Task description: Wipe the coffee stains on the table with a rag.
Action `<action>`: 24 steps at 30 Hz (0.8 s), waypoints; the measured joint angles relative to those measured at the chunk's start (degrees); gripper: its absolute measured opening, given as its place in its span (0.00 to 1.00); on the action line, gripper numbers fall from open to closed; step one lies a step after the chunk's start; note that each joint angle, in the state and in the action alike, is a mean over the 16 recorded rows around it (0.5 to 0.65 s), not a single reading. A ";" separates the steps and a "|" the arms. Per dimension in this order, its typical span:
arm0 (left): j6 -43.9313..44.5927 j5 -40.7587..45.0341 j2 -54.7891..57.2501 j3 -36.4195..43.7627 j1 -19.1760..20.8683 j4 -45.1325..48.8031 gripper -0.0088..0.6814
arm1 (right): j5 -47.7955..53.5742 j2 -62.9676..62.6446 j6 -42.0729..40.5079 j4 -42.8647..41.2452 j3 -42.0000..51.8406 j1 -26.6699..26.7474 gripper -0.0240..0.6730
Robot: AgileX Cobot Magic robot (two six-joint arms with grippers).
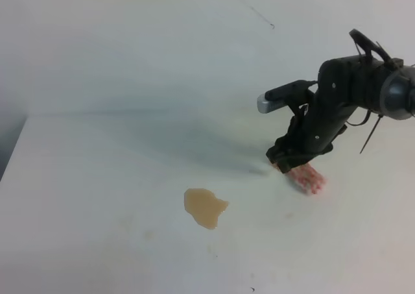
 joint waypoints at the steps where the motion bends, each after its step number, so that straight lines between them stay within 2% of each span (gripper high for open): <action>1: 0.00 0.00 0.00 0.00 0.00 0.00 0.01 | 0.03 0.60 0.00 -0.05 -0.34 0.12 0.50; 16: 0.00 0.00 0.00 0.00 0.00 0.00 0.01 | 3.98 4.76 0.78 -0.32 -1.67 0.38 0.12; 20: 0.00 0.00 0.00 0.00 0.00 0.00 0.01 | 5.70 4.66 0.94 -0.28 -2.52 0.38 0.05; 24: 0.00 0.00 0.00 0.00 0.00 0.00 0.01 | 7.68 4.46 0.94 0.34 -4.69 0.40 0.03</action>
